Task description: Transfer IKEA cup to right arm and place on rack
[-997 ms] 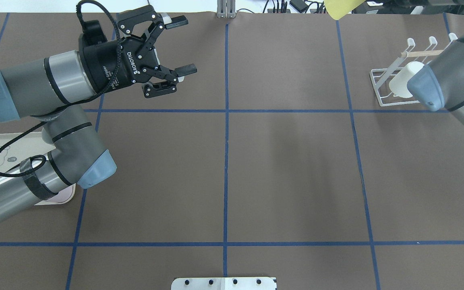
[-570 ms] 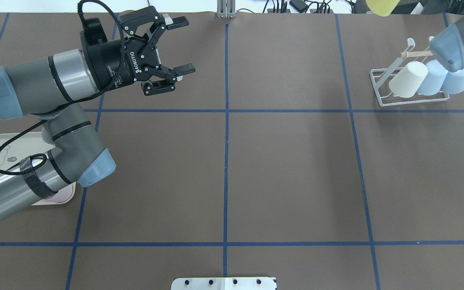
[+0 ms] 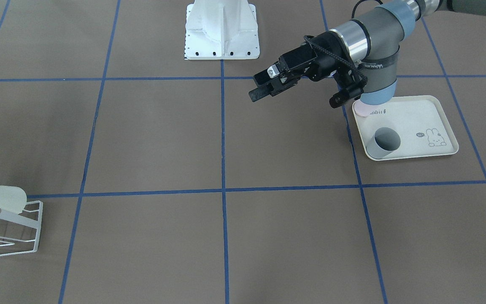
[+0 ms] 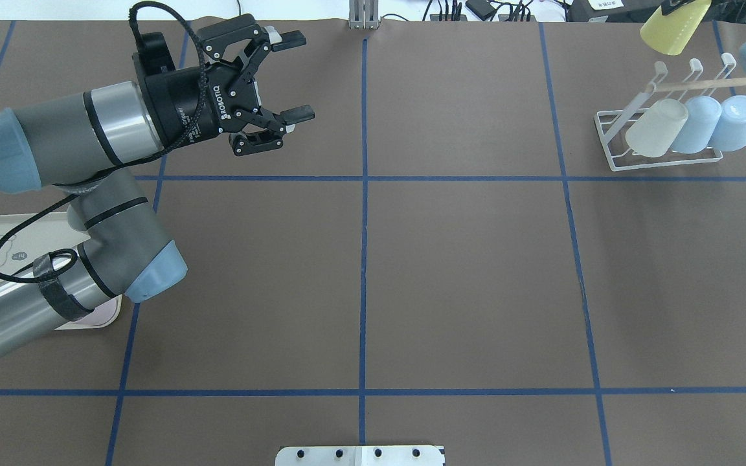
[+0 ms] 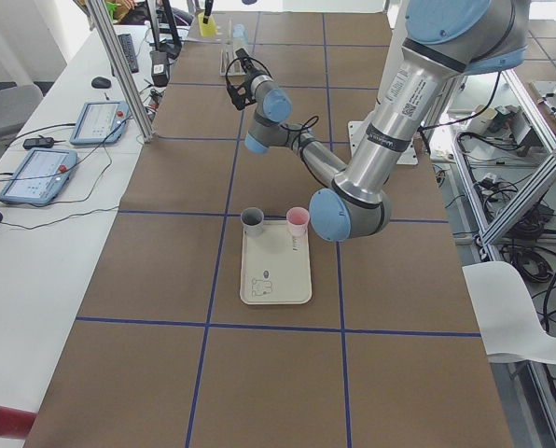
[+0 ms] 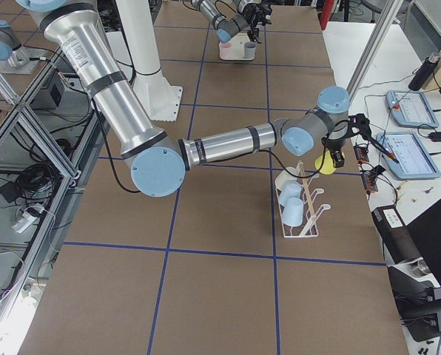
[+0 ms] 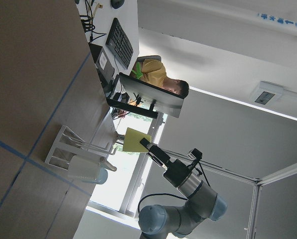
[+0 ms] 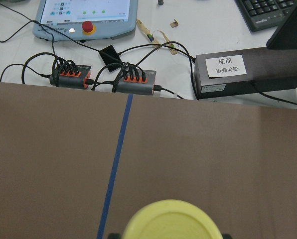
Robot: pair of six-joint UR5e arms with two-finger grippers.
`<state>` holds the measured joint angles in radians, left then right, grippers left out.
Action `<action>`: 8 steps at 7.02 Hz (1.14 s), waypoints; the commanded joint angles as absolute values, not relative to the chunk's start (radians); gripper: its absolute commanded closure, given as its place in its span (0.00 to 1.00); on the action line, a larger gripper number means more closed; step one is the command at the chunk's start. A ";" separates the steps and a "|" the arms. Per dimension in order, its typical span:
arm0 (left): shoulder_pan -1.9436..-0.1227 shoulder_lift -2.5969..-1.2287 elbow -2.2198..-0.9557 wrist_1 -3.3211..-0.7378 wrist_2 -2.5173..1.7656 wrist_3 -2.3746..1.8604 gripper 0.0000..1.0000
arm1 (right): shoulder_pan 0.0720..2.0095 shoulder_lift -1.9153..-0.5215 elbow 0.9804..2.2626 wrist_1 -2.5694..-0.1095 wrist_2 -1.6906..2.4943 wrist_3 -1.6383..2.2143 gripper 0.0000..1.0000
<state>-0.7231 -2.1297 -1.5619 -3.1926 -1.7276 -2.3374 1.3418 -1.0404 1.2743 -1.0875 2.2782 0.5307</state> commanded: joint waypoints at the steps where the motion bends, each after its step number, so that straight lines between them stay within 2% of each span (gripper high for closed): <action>1: -0.719 -2.131 -1.560 -3.192 -1.726 -2.336 0.01 | 1.341 -1.049 1.258 -1.086 2.281 0.523 1.00; 7: -0.719 -2.131 -1.555 -3.192 -1.727 -2.336 0.01 | 1.292 -1.092 1.255 -1.078 2.258 0.522 1.00; 8: -0.719 -2.131 -1.555 -3.192 -1.727 -2.336 0.01 | 1.287 -1.094 1.256 -1.078 2.257 0.528 0.76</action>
<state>-0.7195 -2.1305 -1.5558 -3.1926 -1.7267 -2.3363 1.2923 -1.0869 1.2550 -1.0790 2.2596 0.5244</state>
